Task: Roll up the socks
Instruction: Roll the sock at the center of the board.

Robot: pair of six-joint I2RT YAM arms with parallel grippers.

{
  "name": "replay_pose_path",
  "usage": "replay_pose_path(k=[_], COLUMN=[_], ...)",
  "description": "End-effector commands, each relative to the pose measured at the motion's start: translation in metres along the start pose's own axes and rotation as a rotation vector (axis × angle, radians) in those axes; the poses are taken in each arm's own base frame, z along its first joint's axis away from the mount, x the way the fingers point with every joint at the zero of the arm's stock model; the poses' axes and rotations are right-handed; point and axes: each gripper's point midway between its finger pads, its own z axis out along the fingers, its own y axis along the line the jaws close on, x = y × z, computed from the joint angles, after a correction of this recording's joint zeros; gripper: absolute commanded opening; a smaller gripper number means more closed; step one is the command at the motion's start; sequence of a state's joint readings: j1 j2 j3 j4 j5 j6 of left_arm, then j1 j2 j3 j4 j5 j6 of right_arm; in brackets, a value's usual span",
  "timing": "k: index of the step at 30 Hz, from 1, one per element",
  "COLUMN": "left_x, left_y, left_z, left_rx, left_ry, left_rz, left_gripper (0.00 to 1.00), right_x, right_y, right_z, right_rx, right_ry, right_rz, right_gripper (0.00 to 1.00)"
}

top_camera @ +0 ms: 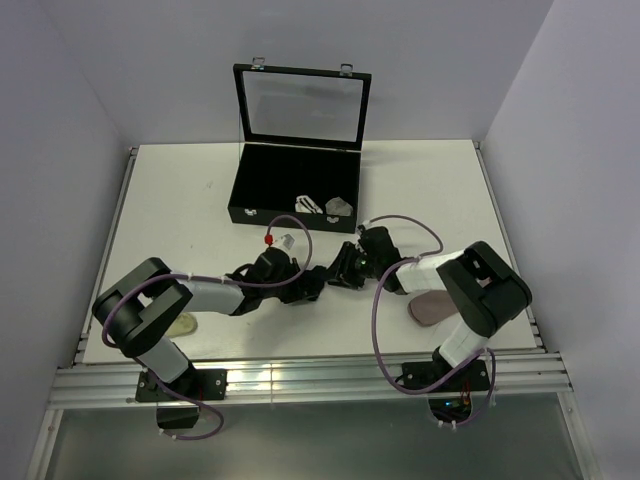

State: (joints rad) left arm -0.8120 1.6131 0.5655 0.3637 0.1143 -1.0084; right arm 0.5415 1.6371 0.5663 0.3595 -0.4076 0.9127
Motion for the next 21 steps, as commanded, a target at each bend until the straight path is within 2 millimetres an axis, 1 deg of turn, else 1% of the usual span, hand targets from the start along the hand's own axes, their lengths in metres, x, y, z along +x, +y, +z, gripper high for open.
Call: replay_pose_path(k=[1,3,4,6,7,9,11,12,15,18,21], left_x=[0.016,0.018,0.018,0.019,0.019,0.020,0.020,0.020,0.020,0.020,0.018], left_y=[0.018,0.019,0.019,0.018,0.019,0.019,0.020,0.021,0.023,0.025,0.025], left_z=[-0.003,-0.002,-0.002,-0.001,-0.001,0.000,0.000,0.000,0.000,0.000,0.000], left_rx=[-0.047,-0.046,-0.044,-0.040,-0.041,-0.041,-0.043,-0.045,-0.054,-0.060,-0.065], left_ry=[0.054,0.058,0.059,0.064,0.068,0.070,0.071,0.071,0.070,0.066,0.059], left_rz=[-0.023,-0.025,-0.025,-0.024,-0.024,-0.024,-0.023,-0.020,-0.010,-0.005,0.003], left_gripper=[0.00,0.00,0.00,0.00,0.00,0.00,0.00,0.01,0.00,0.00,0.00], right_x=[-0.014,-0.014,-0.009,-0.011,-0.007,-0.007,-0.002,-0.003,0.003,0.009,0.008], right_y=[-0.005,-0.006,-0.007,0.000,-0.003,-0.003,-0.006,-0.006,-0.011,-0.015,-0.019], right_z=[-0.001,0.000,0.002,0.004,0.008,0.011,0.016,0.017,0.022,0.024,0.024], right_rx=[0.008,-0.002,-0.015,-0.055,-0.054,-0.063,-0.066,-0.074,-0.068,-0.062,-0.027], right_ry=[-0.080,-0.077,-0.056,-0.056,-0.037,-0.028,-0.006,-0.005,0.023,0.057,0.063], right_rz=[0.003,-0.005,-0.005,-0.012,-0.007,-0.009,-0.002,-0.005,0.000,-0.001,-0.023], right_gripper=[0.43,0.43,0.43,0.42,0.42,0.42,0.41,0.40,0.37,0.28,0.08])
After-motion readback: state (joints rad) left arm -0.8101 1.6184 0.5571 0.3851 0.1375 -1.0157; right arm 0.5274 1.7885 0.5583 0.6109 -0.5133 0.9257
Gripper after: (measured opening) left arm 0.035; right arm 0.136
